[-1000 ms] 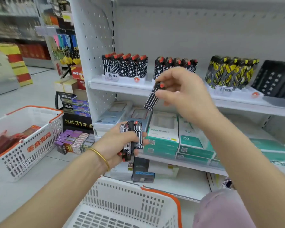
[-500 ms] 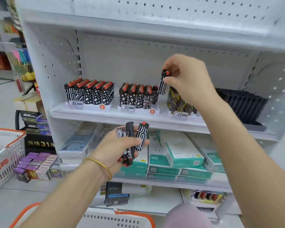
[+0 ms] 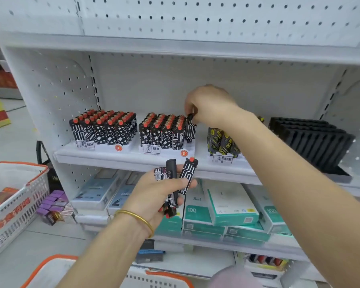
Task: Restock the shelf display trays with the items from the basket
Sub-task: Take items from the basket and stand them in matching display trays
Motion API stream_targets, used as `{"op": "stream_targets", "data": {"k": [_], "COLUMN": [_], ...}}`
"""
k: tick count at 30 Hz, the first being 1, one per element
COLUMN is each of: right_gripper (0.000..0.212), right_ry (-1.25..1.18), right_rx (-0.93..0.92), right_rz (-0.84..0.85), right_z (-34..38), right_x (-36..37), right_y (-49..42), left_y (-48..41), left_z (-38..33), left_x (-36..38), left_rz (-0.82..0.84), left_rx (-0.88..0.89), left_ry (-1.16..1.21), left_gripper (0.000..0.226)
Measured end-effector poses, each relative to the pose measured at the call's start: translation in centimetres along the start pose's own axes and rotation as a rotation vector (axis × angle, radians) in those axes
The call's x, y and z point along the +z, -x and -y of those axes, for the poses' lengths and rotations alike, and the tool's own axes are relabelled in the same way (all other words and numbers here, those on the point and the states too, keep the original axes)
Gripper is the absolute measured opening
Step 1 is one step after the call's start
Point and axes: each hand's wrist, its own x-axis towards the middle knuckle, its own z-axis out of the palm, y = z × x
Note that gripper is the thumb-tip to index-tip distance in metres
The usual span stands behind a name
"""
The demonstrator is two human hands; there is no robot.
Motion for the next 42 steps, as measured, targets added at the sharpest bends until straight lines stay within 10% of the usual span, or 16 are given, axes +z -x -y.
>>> {"op": "stream_targets", "data": {"k": [13, 20, 28, 42], "right_gripper": [0.021, 0.019, 0.018, 0.024], "right_ry": [-0.135, -0.260, -0.184, -0.099], "right_rx": [0.005, -0.191, 0.023, -0.022], "right_rz": [-0.157, 0.220, -0.106, 0.037], "right_z": [0.7, 3.0, -0.2, 1.0], "right_x": [-1.4, -2.3, -2.2, 0.1], "right_y": [3.7, 7.8, 4.3, 1.0], "left_y": [1.1, 0.7, 1.1, 1.9], "left_z": [-0.1, -0.7, -1.4, -1.5], "left_x": [0.5, 0.4, 0.5, -0.4], "left_rz": [-0.048, -0.098, -0.008, 0.150], "left_rx": [0.053, 0.117, -0.005, -0.119], "left_ry": [0.073, 0.094, 0.219, 0.302], "left_gripper": [0.018, 0.022, 0.029, 0.023]}}
